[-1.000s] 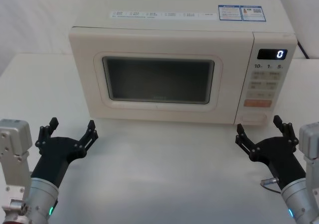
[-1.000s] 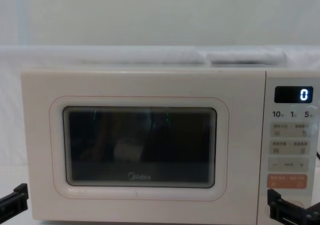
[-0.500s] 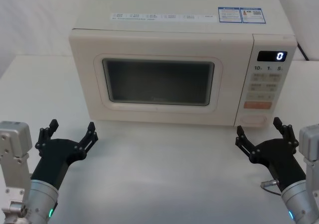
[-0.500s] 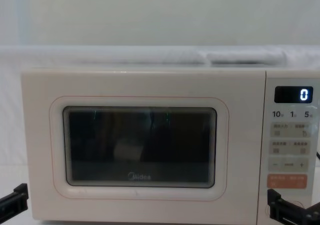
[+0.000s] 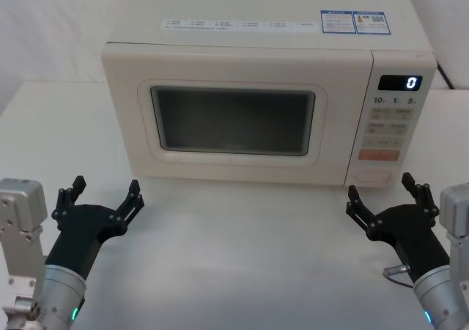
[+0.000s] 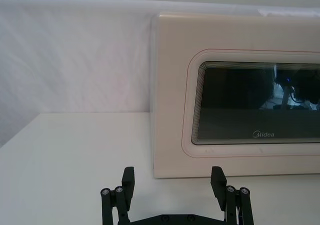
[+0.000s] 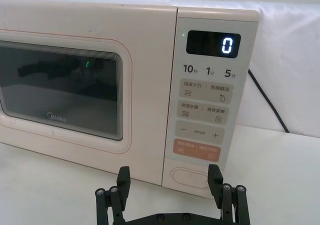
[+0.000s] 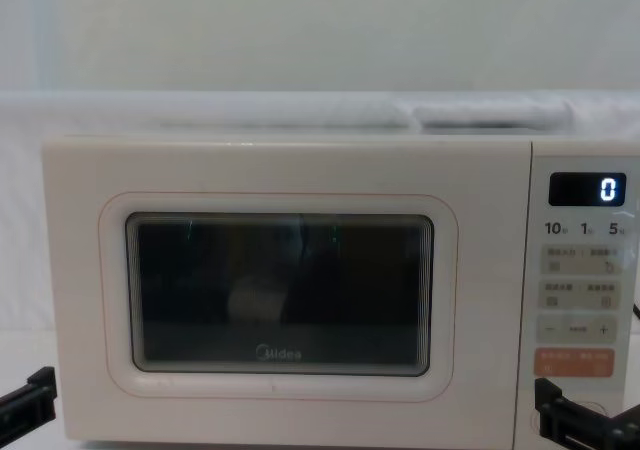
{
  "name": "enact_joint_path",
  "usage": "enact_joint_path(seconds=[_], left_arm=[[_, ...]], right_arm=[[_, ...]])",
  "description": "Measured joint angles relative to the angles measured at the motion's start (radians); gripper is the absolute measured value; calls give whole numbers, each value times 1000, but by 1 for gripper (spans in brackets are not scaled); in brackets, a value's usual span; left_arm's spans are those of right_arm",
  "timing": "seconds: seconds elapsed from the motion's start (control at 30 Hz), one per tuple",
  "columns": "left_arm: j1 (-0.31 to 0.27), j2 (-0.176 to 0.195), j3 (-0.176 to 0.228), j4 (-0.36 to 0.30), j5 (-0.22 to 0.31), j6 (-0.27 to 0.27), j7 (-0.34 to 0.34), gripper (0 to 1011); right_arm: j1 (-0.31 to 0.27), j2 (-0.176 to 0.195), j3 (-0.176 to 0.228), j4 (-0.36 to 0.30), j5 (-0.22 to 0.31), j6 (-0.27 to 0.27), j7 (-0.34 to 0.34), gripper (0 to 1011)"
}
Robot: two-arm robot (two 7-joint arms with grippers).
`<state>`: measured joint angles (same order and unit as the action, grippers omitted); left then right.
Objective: Press the button to open the microwave door with one hand; close the microwave door with the other hand.
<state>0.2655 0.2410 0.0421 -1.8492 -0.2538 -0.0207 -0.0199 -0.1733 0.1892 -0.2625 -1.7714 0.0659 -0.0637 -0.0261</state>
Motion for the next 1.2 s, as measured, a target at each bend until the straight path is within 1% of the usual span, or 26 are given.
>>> enact_joint_path(seconds=[0.7, 0.73, 0.83, 0.87, 0.93, 1.0, 1.07, 1.13, 1.17, 1.2], left_arm=[[0, 0, 0, 0, 0, 0, 0, 1001], [0, 0, 0, 0, 0, 0, 0, 1001], [0, 0, 0, 0, 0, 0, 0, 1001], [0, 0, 0, 0, 0, 0, 0, 1001], [0, 0, 0, 0, 0, 0, 0, 1001], [0, 0, 0, 0, 0, 0, 0, 1001], [0, 0, 0, 0, 0, 0, 0, 1001], [0, 0, 0, 0, 0, 0, 0, 1001], [0, 0, 0, 0, 0, 0, 0, 1001], [0, 0, 0, 0, 0, 0, 0, 1001]], right_arm=[[0, 0, 0, 0, 0, 0, 0, 992], [0, 0, 0, 0, 0, 0, 0, 963], [0, 0, 0, 0, 0, 0, 0, 927], [0, 0, 0, 0, 0, 0, 0, 888], [0, 0, 0, 0, 0, 0, 0, 863], [0, 0, 0, 0, 0, 0, 0, 791], [0, 0, 0, 0, 0, 0, 0, 752], [0, 0, 0, 0, 0, 0, 0, 673], [0, 0, 0, 0, 0, 0, 0, 656], [0, 0, 0, 0, 0, 0, 0, 601]])
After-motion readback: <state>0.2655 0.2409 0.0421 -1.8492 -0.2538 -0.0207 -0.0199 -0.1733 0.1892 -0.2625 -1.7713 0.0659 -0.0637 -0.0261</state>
